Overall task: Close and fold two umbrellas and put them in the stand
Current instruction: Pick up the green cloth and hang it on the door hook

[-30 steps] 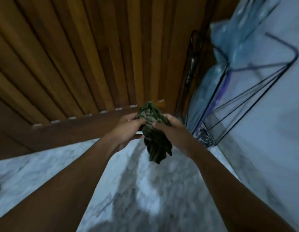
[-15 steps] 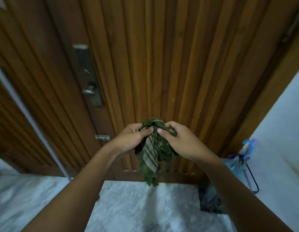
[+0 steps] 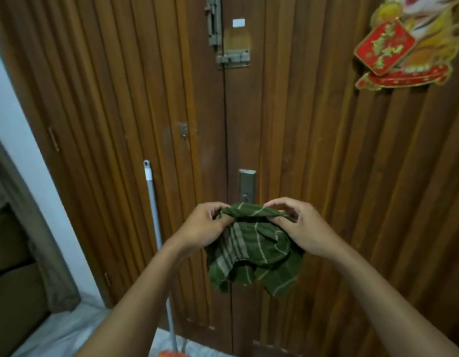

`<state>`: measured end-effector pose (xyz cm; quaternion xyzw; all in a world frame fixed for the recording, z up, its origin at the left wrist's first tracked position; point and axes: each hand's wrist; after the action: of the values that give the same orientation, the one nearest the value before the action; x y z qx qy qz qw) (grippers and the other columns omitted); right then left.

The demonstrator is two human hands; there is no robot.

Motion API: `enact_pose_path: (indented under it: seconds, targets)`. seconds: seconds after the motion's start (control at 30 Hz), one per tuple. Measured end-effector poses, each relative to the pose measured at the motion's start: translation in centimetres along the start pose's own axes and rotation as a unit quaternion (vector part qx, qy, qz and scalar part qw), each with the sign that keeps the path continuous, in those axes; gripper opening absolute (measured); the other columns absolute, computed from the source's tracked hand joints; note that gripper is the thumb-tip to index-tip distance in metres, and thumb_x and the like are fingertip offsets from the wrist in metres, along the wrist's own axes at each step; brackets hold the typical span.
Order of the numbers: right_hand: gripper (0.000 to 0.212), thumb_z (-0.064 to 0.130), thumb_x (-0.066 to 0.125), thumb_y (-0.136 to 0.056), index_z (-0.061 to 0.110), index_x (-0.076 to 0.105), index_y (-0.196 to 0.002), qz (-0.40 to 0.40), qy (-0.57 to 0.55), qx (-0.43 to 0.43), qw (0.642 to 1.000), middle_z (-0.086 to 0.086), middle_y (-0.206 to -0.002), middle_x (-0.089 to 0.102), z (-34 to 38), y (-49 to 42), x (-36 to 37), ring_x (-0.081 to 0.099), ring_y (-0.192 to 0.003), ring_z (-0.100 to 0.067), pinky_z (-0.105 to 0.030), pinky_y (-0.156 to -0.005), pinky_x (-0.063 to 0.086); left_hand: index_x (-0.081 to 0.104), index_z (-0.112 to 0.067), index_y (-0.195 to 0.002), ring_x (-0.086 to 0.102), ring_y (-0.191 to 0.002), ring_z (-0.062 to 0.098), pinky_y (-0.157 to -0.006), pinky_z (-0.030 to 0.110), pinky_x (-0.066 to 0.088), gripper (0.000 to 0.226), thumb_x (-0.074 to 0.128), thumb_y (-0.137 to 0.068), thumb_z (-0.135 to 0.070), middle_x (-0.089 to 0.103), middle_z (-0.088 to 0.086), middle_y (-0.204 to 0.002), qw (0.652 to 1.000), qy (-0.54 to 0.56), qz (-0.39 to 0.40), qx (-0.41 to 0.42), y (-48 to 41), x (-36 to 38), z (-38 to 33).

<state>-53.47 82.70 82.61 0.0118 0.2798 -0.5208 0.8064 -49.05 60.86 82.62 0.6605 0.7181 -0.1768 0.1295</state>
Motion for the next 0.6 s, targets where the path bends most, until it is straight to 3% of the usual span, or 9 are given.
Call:
enact_pose_path:
  seconds: [0.1, 0.27, 0.43, 0.53, 0.6]
  targets:
    - [0.015, 0.018, 0.062, -0.094, 0.029, 0.07, -0.1, -0.001, 0.022, -0.028, 0.999, 0.013, -0.098, 0.071, 0.1, -4.3, 1.6, 0.067, -0.087, 0.002, -0.017, -0.068, 0.056, 0.072, -0.015, -0.102, 0.074, -0.082, 0.013, -0.077, 0.031, 0.061, 0.015, 0.059, -0.096, -0.018, 0.077, 0.002, -0.091, 1.0, -0.004, -0.014, 0.018, -2.1, -3.5, 0.9]
    - [0.018, 0.011, 0.059, -0.096, 0.03, 0.061, -0.097, -0.026, 0.026, -0.103, 0.994, 0.009, -0.105, 0.066, 0.2, -12.2, 4.2, 0.063, -0.096, -0.001, -0.023, -0.077, 0.055, 0.073, -0.014, -0.103, 0.074, -0.089, 0.019, -0.081, 0.033, 0.06, 0.015, 0.066, -0.09, -0.017, 0.077, 0.004, -0.095, 0.999, -0.002, -0.01, 0.044, -7.5, -9.8, 1.5]
    - [0.028, 0.006, 0.058, -0.095, 0.029, 0.074, -0.093, -0.058, 0.057, -0.186, 0.979, 0.014, -0.107, 0.066, 1.2, -22.2, 6.6, 0.06, -0.102, 0.003, -0.019, -0.091, 0.05, 0.072, -0.017, -0.104, 0.073, -0.089, 0.012, -0.079, 0.026, 0.058, 0.015, 0.067, -0.09, -0.016, 0.077, -0.003, -0.094, 0.995, 0.013, -0.059, 0.076, -14.8, -16.0, 1.2]
    - [0.032, 0.009, 0.055, -0.097, 0.035, 0.074, -0.1, -0.06, 0.081, -0.184, 0.978, 0.023, -0.11, 0.059, 1.6, -27.9, 8.1, 0.062, -0.097, -0.009, -0.033, -0.084, 0.056, 0.07, -0.018, -0.102, 0.072, -0.09, 0.012, -0.079, 0.026, 0.057, 0.013, 0.068, -0.089, -0.015, 0.076, -0.004, -0.094, 0.989, 0.003, -0.114, 0.095, -19.5, -19.2, 1.4]
    - [0.034, 0.013, 0.053, -0.098, 0.039, 0.072, -0.11, -0.077, 0.122, -0.19, 0.971, 0.024, -0.112, 0.053, 2.0, -31.2, 9.4, 0.063, -0.083, -0.022, -0.045, -0.071, 0.057, 0.07, -0.016, -0.1, 0.071, -0.085, 0.011, -0.068, 0.017, 0.056, 0.011, 0.067, -0.09, -0.015, 0.075, -0.002, -0.093, 0.984, -0.002, -0.147, 0.103, -22.4, -20.9, 1.6]
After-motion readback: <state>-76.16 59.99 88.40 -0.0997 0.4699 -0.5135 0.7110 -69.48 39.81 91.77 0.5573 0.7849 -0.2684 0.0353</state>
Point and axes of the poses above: each hand's wrist, its own y-axis away from the middle knuckle, its own x-axis out of the palm, z = x × y
